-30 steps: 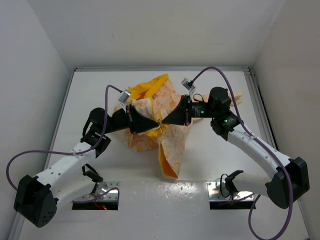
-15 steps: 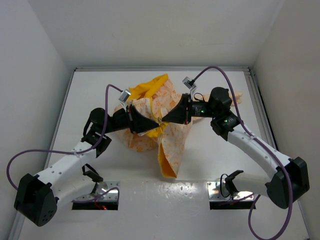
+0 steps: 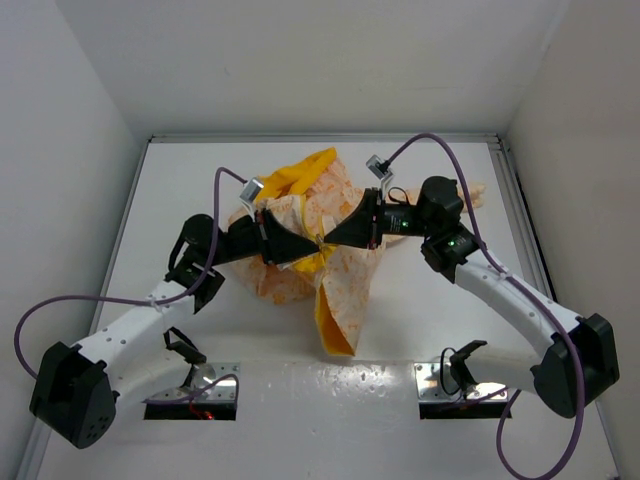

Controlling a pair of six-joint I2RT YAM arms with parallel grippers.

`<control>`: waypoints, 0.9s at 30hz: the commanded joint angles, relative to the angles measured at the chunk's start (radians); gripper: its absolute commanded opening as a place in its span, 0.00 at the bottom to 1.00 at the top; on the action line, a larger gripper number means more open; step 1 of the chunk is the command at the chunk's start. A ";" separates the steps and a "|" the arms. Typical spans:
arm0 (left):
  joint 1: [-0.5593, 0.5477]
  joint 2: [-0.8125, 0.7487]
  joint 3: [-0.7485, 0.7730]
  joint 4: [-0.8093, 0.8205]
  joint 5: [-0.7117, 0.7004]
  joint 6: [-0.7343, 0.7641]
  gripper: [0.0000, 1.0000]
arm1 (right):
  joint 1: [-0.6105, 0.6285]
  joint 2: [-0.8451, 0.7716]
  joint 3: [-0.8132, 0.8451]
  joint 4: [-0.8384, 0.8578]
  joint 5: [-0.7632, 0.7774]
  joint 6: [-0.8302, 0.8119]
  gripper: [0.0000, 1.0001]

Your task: Zip up the jacket

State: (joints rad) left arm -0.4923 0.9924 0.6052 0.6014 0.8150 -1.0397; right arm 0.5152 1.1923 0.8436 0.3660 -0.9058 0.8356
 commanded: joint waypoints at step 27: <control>-0.109 0.000 0.001 0.084 0.093 0.067 0.00 | 0.023 0.043 0.063 0.105 0.076 0.016 0.00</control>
State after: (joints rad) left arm -0.5419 1.0042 0.6041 0.5953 0.8345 -0.9768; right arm 0.5159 1.2167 0.8513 0.3672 -0.9012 0.8570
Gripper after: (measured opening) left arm 0.044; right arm 0.009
